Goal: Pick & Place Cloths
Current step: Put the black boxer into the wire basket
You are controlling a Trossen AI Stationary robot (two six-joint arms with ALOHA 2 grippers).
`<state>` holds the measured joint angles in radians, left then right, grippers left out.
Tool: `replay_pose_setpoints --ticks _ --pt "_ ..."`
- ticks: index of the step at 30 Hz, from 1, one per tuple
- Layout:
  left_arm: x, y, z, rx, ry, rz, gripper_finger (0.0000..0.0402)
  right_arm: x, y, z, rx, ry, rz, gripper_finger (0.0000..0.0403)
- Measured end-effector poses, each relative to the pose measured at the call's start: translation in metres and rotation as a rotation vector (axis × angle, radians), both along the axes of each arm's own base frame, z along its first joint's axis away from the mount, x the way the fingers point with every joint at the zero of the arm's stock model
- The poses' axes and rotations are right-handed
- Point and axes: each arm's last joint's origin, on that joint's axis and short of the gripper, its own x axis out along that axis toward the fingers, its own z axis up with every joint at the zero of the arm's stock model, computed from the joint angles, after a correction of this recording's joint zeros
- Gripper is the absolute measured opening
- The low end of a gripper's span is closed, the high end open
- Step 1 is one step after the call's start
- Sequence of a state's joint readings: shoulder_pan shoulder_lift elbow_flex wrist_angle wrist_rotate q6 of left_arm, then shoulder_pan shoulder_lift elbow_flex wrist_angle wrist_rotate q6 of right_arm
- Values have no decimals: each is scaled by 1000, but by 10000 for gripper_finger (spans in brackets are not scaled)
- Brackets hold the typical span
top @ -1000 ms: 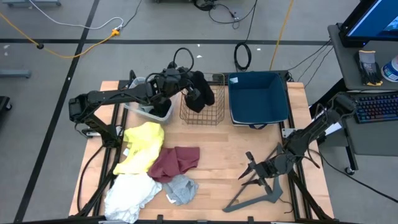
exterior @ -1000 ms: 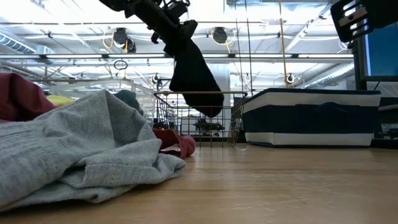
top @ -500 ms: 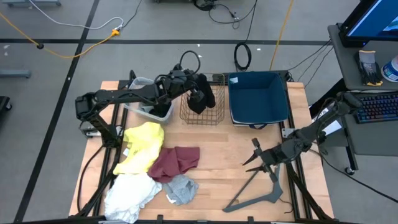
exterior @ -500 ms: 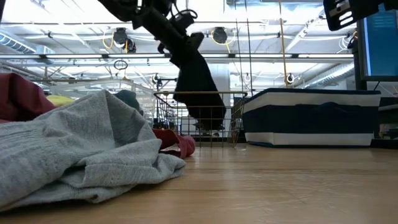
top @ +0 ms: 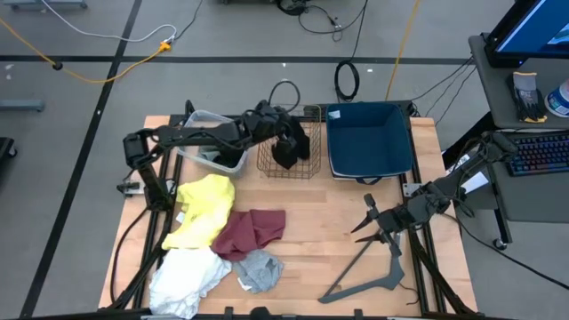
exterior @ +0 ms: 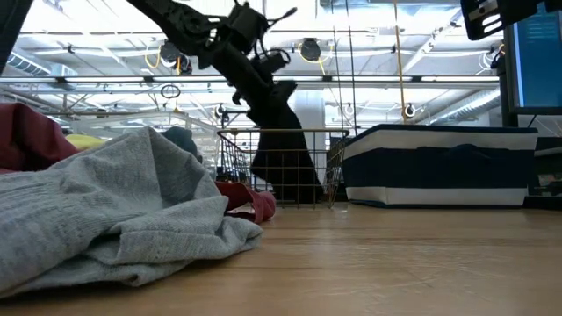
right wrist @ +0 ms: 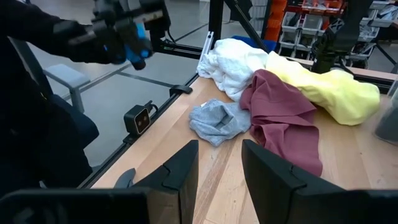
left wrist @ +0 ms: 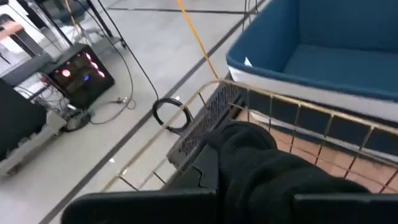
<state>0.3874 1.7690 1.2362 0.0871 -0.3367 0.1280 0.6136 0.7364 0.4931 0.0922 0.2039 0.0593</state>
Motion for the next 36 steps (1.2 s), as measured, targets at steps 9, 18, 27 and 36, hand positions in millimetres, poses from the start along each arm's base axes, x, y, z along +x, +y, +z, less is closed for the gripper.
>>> replay_pose_setpoints --ticks 9,18,27,36 --pt "11 1 -34 -53 74 -31 0 0 0 0 0 0 0 114" --pt "14 -2 -47 -111 111 -73 1 0 0 0 -1 -1 -2 114" --pt "18 -7 -62 -156 153 -102 6 0 0 0 1 -4 -3 114" --pt "18 -7 -61 -182 128 -108 74 0 0 1 2 -5 -3 114"
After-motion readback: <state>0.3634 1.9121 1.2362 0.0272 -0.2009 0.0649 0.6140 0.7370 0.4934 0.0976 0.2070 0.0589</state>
